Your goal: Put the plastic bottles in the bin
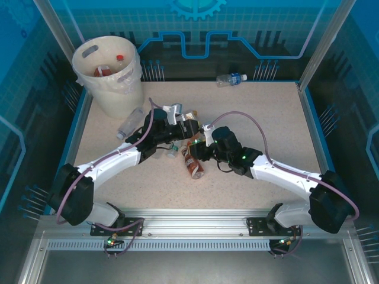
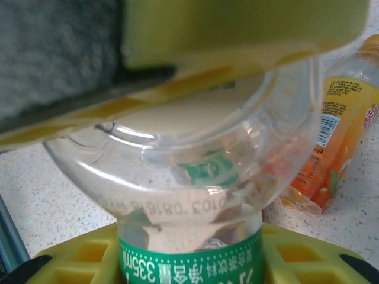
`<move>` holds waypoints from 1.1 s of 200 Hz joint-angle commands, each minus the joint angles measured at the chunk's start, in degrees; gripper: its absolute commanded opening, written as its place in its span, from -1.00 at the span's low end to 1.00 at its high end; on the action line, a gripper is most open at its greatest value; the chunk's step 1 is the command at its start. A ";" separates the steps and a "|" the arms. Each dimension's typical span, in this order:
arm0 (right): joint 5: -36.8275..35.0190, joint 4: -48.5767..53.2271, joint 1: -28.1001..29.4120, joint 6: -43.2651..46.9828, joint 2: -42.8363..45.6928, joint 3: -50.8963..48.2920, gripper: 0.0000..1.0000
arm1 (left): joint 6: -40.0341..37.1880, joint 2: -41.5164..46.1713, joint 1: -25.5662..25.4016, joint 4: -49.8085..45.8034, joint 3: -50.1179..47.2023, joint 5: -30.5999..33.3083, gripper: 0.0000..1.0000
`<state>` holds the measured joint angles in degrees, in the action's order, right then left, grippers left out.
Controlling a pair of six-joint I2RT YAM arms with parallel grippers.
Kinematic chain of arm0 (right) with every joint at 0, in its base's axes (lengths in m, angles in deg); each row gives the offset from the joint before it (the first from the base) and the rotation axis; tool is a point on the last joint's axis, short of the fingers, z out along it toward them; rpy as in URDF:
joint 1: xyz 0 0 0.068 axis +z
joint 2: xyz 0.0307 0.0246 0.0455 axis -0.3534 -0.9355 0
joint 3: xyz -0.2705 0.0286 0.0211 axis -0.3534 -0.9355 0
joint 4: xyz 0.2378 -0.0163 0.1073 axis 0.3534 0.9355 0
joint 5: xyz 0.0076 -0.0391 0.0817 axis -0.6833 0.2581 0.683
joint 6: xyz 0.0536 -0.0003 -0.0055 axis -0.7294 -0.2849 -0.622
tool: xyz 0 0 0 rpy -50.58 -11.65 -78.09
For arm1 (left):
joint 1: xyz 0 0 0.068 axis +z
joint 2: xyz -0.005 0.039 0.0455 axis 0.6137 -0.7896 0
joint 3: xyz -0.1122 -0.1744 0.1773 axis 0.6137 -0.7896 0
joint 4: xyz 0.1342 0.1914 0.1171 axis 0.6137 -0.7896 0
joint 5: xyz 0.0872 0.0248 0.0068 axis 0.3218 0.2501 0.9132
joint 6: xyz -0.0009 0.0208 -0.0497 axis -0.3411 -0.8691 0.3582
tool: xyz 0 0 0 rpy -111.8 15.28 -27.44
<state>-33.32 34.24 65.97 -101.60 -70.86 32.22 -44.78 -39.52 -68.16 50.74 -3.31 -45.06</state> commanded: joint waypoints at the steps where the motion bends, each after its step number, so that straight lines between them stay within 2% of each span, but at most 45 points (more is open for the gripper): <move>1: 1.10 1.01 0.86 2.82 0.40 3.62 -0.19 | -2.15 -0.27 0.25 -1.22 0.91 2.78 0.08; 27: 0.73 2.59 0.69 2.84 0.62 4.31 0.22 | -2.29 -0.46 0.27 -1.63 1.10 2.89 0.03; 64: -0.06 4.88 0.34 4.15 1.66 4.86 0.58 | -2.16 -0.36 0.38 -3.49 1.81 5.52 0.03; 82: -0.84 6.67 0.36 5.33 2.15 5.49 1.00 | -2.84 -0.38 0.36 -5.41 2.89 6.85 0.03; 145: -7.82 10.41 0.45 9.31 4.64 7.11 1.00 | -5.61 1.31 2.54 -12.34 6.01 11.29 0.03; 184: -13.38 10.66 0.47 8.72 5.57 6.91 1.00 | -7.19 4.41 7.09 -13.83 6.59 12.34 0.03; 220: -14.67 9.05 0.41 8.10 6.37 5.96 1.00 | -10.45 7.22 11.65 -14.50 9.14 12.19 0.02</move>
<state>-45.14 43.64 66.06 -93.60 -66.07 37.91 -51.44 -35.68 -58.91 36.75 1.87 -33.68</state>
